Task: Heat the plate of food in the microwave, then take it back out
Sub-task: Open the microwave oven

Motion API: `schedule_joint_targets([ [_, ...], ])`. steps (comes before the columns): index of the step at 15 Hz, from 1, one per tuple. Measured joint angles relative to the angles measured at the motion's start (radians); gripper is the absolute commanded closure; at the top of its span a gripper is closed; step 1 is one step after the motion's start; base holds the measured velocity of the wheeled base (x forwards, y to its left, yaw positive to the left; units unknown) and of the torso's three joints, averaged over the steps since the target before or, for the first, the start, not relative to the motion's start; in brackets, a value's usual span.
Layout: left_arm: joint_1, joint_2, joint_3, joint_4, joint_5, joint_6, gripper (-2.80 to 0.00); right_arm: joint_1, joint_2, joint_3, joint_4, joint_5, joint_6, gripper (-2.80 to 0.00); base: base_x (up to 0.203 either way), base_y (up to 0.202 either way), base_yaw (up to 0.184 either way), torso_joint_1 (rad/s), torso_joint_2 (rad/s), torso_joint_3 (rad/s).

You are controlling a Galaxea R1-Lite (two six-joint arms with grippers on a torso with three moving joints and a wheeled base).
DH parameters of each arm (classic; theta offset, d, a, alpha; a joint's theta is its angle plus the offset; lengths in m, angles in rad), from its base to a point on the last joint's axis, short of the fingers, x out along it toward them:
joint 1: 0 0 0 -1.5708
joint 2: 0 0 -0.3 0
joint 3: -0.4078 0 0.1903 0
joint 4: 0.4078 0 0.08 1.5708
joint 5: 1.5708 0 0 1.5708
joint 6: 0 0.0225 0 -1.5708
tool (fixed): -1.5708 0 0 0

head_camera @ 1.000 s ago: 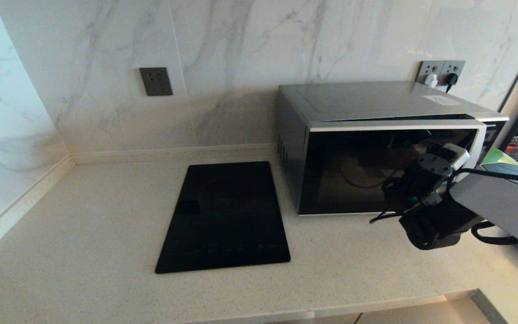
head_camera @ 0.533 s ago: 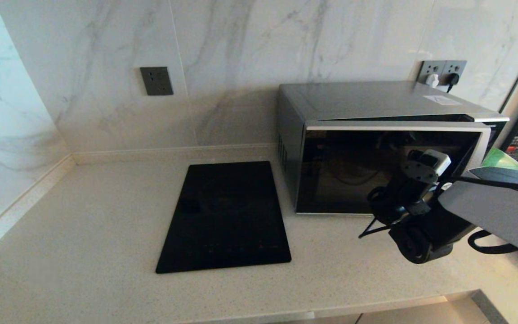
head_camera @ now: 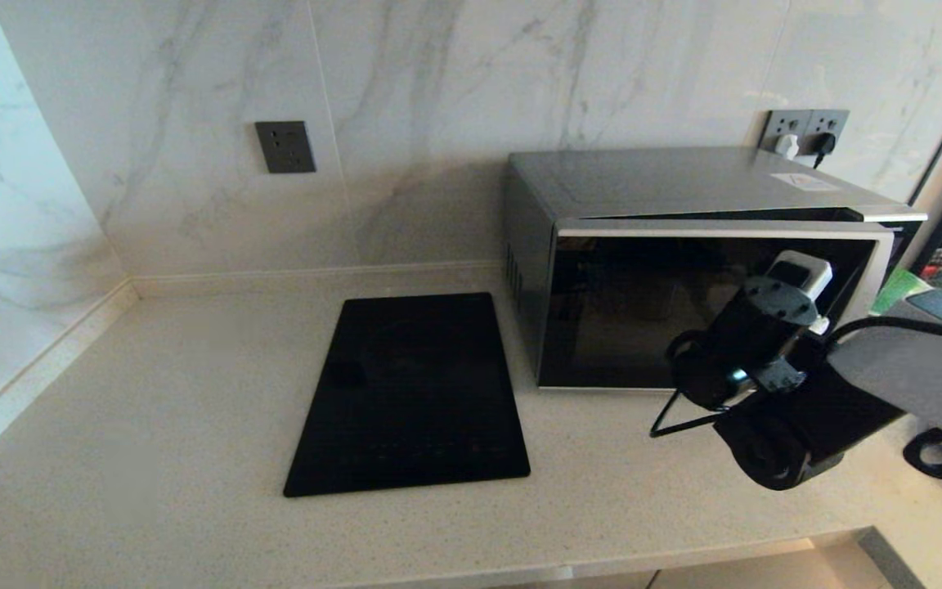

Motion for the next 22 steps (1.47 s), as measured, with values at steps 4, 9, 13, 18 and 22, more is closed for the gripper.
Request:
schedule_joint_targets([
  [4,0.0,0.0,0.0,0.0,0.0,0.0,0.0,0.052,-0.257,0.026,0.012,0.114,-0.219,0.0,0.0,0.0,0.0,0.0,0.0,0.0],
  [9,0.0,0.0,0.0,0.0,0.0,0.0,0.0,0.075,-0.543,-0.183,0.302,0.204,-0.6,0.0,0.0,0.0,0.0,0.0,0.0,0.0],
  [13,0.0,0.0,0.0,0.0,0.0,0.0,0.0,0.1,-0.714,-0.388,0.84,0.211,-0.688,0.0,0.0,0.0,0.0,0.0,0.0,0.0],
  [18,0.0,0.0,0.0,0.0,-0.001,0.0,0.0,0.133,-0.776,-0.587,1.262,0.2,-0.744,0.0,0.0,0.0,0.0,0.0,0.0,0.0],
  [22,0.0,0.0,0.0,0.0,0.0,0.0,0.0,0.238,-0.783,-0.637,1.367,0.143,-0.841,0.0,0.0,0.0,0.0,0.0,0.0,0.0],
])
